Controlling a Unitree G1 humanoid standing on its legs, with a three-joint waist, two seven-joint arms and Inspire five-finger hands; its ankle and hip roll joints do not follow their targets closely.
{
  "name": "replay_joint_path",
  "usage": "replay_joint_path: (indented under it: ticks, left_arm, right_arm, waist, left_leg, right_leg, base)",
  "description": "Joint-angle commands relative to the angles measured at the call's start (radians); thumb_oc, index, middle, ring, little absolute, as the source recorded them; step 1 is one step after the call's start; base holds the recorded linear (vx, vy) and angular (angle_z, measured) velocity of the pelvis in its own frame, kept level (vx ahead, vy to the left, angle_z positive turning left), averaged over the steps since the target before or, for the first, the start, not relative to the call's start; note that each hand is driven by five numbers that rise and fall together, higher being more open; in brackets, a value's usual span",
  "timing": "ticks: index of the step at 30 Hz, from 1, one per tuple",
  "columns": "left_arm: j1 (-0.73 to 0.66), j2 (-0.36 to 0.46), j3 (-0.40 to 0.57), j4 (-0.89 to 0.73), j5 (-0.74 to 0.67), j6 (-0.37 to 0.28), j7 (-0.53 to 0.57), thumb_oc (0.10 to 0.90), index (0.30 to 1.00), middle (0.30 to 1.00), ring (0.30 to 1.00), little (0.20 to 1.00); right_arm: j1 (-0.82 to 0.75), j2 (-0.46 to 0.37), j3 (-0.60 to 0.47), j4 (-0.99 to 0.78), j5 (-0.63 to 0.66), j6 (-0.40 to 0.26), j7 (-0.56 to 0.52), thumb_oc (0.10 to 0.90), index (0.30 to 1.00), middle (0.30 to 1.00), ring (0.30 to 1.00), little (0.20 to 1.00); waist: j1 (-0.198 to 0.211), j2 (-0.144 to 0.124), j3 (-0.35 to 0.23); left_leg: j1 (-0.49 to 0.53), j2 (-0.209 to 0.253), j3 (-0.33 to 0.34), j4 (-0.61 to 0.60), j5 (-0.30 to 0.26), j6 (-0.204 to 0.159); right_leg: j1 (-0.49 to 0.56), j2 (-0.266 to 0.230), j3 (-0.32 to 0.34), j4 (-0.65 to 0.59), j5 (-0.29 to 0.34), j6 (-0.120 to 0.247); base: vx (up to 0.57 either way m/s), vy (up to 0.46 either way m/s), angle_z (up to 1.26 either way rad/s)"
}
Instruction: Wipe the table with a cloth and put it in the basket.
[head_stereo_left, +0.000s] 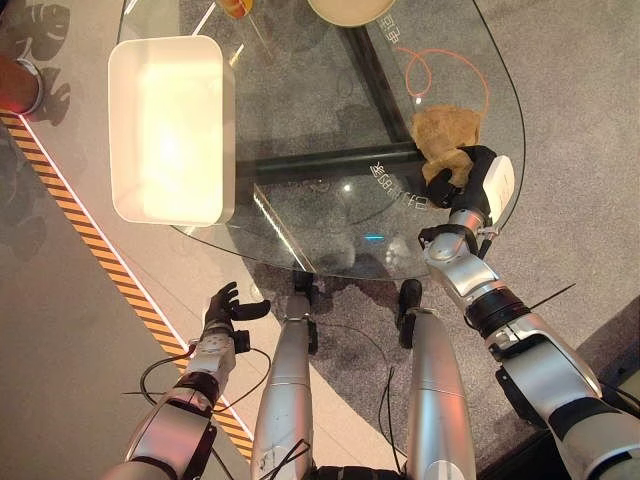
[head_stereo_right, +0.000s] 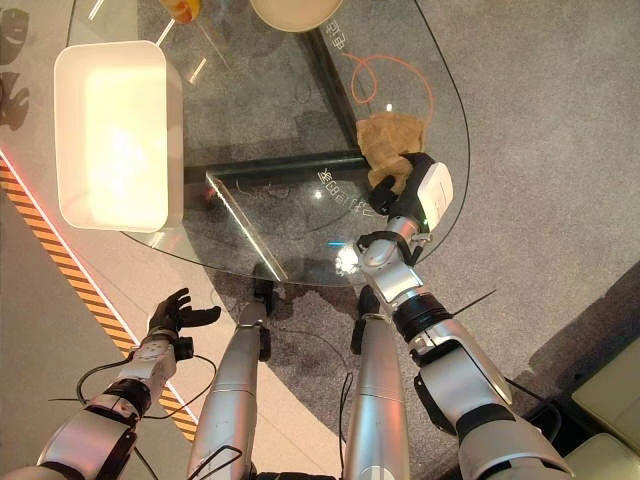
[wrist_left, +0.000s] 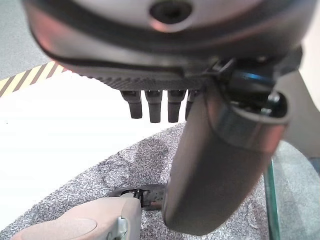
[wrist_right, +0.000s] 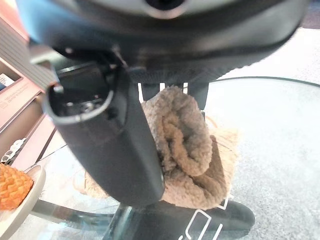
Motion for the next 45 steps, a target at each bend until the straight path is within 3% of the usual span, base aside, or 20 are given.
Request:
replay_joint_path:
  ticks: [1, 21, 31, 45]
  left_arm:
    - [0.036, 0.013, -0.003, 0.023, -0.017, -0.020, 0.053, 0.800, 0.900, 0.900, 0.900, 0.900]
    - [0.025, -0.003, -0.027, -0.007, 0.001, 0.006, 0.040, 0.800, 0.900, 0.900, 0.900, 0.900]
    - [0.022, -0.023, -0.051, -0.034, -0.004, 0.023, 0.053, 0.800, 0.900, 0.900, 0.900, 0.900]
    - [0.026, -0.026, -0.056, -0.068, -0.004, 0.046, 0.054, 0.800, 0.900, 0.900, 0.900, 0.900]
  right_arm:
    - [-0.042, 0.001, 0.055, -0.030, -0.076, 0.004, 0.035, 0.100, 0.300, 0.300, 0.300, 0.200]
    - [-0.180, 0.039, 0.194, -0.064, -0.318, 0.044, 0.269, 0.100, 0.300, 0.300, 0.300, 0.200]
    - [-0.231, 0.074, 0.254, -0.038, -0.400, 0.025, 0.364, 0.100, 0.300, 0.300, 0.300, 0.200]
    - [-0.251, 0.113, 0.316, -0.076, -0.492, -0.003, 0.503, 0.100, 0.300, 0.300, 0.300, 0.200]
  waist:
    - [0.004, 0.030, -0.017]
    - [0.039, 0.058, -0.017]
    - [0.060, 0.078, -0.017]
    - [0.080, 0.088, -0.017]
  left_leg:
    - [-0.004, -0.101, 0.095, 0.123, -0.134, 0.107]
    - [0.016, -0.122, 0.084, 0.110, -0.123, 0.105]
    - [0.022, -0.135, 0.080, 0.106, -0.117, 0.106]
    - [0.026, -0.147, 0.070, 0.107, -0.112, 0.108]
  right_leg:
    - [0.026, 0.041, -0.026, -0.195, 0.124, -0.029]
    - [0.038, 0.025, -0.038, -0.195, 0.124, -0.031]
    - [0.037, 0.012, -0.043, -0.189, 0.128, -0.029]
    - [0.037, 0.001, -0.049, -0.181, 0.130, -0.027]
  base:
    - [0.00, 0.000, 0.00]
    - [0.00, 0.002, 0.00]
    - [0.00, 0.008, 0.00]
    - [0.01, 0.006, 0.05]
